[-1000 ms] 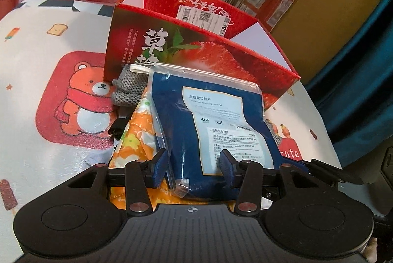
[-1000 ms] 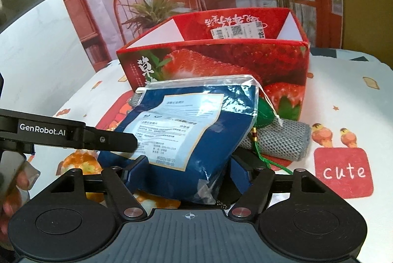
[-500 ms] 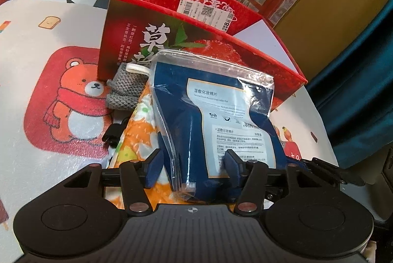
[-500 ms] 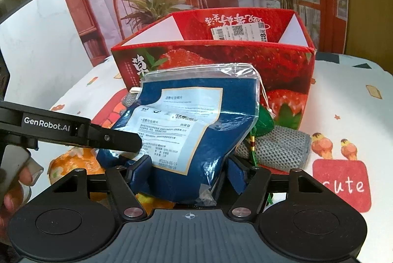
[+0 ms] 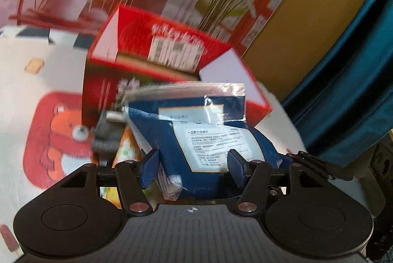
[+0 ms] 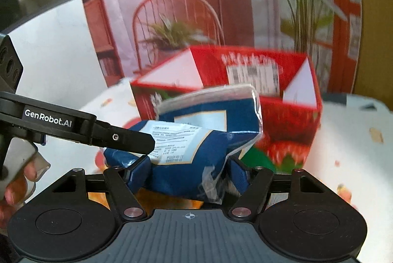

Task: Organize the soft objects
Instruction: 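Lift the blue package with the left tool and drop it into the red box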

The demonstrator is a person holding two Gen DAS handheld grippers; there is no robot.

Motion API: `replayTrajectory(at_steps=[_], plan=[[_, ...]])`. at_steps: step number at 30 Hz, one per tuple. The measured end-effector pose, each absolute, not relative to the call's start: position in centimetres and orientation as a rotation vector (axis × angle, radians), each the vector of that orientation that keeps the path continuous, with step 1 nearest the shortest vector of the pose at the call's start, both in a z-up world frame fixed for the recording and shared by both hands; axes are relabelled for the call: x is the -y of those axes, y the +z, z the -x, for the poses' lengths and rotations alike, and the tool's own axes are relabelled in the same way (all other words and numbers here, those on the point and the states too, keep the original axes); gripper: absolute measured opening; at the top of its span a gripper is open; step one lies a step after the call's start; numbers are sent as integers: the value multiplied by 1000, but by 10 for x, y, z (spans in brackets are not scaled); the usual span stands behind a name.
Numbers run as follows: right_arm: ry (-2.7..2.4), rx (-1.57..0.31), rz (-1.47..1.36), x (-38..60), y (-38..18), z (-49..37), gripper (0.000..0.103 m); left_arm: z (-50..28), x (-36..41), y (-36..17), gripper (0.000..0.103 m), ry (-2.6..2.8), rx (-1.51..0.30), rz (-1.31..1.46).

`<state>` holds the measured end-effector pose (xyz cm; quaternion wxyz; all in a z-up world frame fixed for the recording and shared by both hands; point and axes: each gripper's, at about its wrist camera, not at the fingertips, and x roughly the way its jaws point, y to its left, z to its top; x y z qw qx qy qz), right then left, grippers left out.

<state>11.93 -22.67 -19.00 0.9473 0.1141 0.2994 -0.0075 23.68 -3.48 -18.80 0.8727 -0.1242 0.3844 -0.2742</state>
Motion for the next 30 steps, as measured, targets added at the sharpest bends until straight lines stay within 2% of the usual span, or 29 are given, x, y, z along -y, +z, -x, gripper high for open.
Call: replayTrajectory(at_steps=[21, 30], plan=[[2, -462, -96, 216, -132, -112, 62, -205, 22, -141, 65, -609, -626, 283], [-7, -399, -37, 227, -114, -129, 62, -228, 37, -119, 65, -613, -541, 231]])
